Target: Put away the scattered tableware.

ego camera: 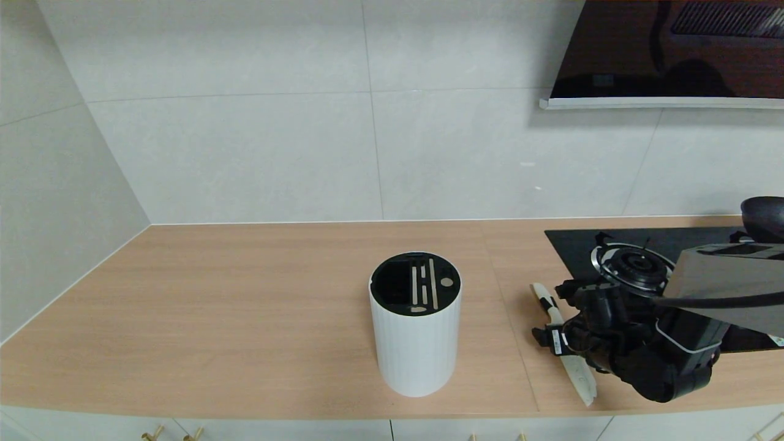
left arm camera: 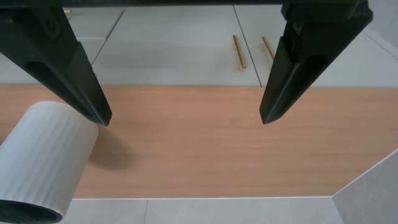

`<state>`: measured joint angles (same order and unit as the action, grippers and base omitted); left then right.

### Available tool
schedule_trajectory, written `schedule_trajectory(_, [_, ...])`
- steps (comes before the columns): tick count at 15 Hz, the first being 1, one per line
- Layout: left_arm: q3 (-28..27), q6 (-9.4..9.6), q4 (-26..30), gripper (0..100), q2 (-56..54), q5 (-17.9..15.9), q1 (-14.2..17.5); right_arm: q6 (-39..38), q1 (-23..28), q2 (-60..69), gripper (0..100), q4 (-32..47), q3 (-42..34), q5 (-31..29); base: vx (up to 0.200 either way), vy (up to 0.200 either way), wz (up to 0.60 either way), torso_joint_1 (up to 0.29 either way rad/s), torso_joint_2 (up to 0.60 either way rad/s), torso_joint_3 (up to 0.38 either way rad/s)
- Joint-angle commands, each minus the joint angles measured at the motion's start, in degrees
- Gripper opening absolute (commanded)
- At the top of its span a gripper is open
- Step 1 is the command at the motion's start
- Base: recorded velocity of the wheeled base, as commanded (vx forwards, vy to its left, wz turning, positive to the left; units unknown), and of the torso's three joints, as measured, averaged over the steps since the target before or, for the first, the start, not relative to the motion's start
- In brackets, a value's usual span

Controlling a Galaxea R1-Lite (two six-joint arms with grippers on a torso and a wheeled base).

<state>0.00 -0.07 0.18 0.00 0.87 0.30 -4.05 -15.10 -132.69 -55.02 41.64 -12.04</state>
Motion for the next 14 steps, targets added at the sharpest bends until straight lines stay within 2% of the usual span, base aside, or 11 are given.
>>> schedule_trajectory(1, [0.00,-0.01,-0.01,100,0.00,0.01,0.05,0.00,-0.01,-0.20,100,0.00,0.02,0.00,0.000,0.000,0.00,0.000,0.00,0.000])
schedule_trajectory(2, [0.00,-0.01,-0.01,100,0.00,0.01,0.05,0.00,-0.01,-0.28,0,0.00,-0.07,0.00,0.000,0.000,0.00,0.000,0.00,0.000])
schedule_trajectory(11, [0.00,-0.01,-0.01,100,0.00,0.01,0.05,0.00,0.60,-0.46,0,0.00,0.10,0.00,0.000,0.000,0.00,0.000,0.00,0.000])
schedule_trajectory(14, [0.00,0.07,-0.01,100,0.00,0.01,0.05,0.09,0.60,3.23,0,0.44,-0.42,-0.35,0.000,0.000,0.00,0.000,0.00,0.000])
